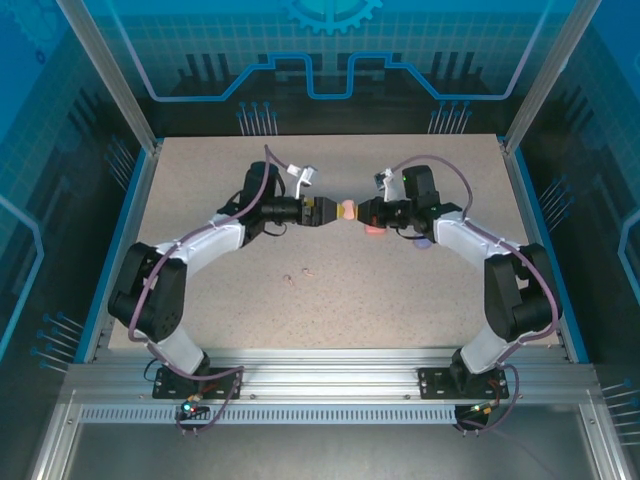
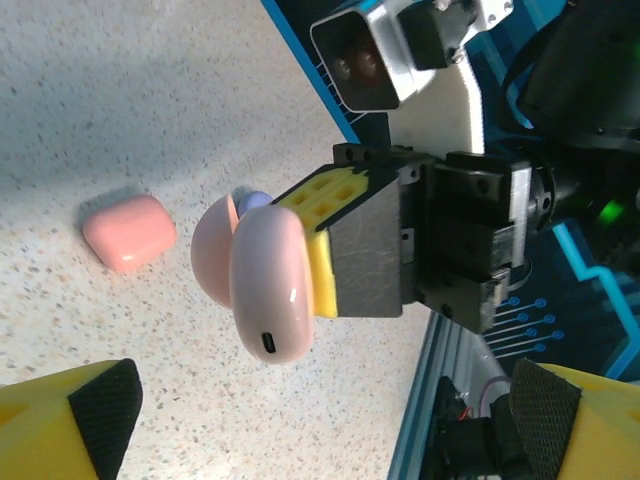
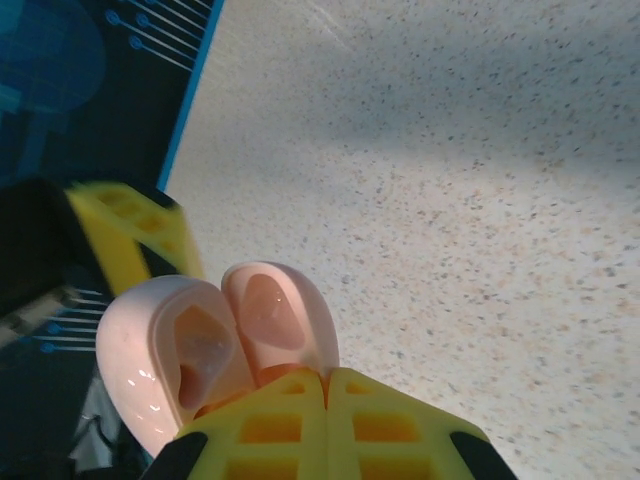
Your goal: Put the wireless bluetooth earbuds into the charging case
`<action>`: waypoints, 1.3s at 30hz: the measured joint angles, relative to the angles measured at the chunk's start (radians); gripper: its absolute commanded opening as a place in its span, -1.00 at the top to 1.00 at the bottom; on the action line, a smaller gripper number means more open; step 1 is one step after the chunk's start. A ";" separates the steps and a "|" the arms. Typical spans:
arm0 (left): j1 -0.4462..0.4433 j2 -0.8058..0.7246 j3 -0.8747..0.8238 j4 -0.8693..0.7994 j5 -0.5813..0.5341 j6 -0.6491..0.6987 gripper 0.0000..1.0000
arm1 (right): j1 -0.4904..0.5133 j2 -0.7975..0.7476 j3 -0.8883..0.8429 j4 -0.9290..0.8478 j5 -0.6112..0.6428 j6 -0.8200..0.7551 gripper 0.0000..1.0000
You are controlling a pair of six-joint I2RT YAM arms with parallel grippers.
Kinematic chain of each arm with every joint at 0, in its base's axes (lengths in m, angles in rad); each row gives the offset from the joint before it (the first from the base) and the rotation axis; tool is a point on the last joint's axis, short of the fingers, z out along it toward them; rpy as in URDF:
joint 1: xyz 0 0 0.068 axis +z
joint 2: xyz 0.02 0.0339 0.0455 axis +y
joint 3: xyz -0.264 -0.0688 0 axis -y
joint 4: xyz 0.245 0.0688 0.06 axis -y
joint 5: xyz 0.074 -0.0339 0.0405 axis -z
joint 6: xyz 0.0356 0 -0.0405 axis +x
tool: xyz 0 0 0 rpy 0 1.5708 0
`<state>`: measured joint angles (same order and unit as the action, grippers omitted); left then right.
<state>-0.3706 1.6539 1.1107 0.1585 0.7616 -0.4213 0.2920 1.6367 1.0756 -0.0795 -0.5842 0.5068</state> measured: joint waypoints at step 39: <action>0.016 0.379 0.544 -1.018 0.206 0.633 -0.06 | 0.117 0.135 0.320 -0.474 0.136 -0.685 1.00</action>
<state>-0.3542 2.0331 1.6547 -0.8597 0.9672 0.2115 0.4091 1.7721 1.3956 -0.5537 -0.4484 -0.1780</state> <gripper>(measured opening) 0.554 0.043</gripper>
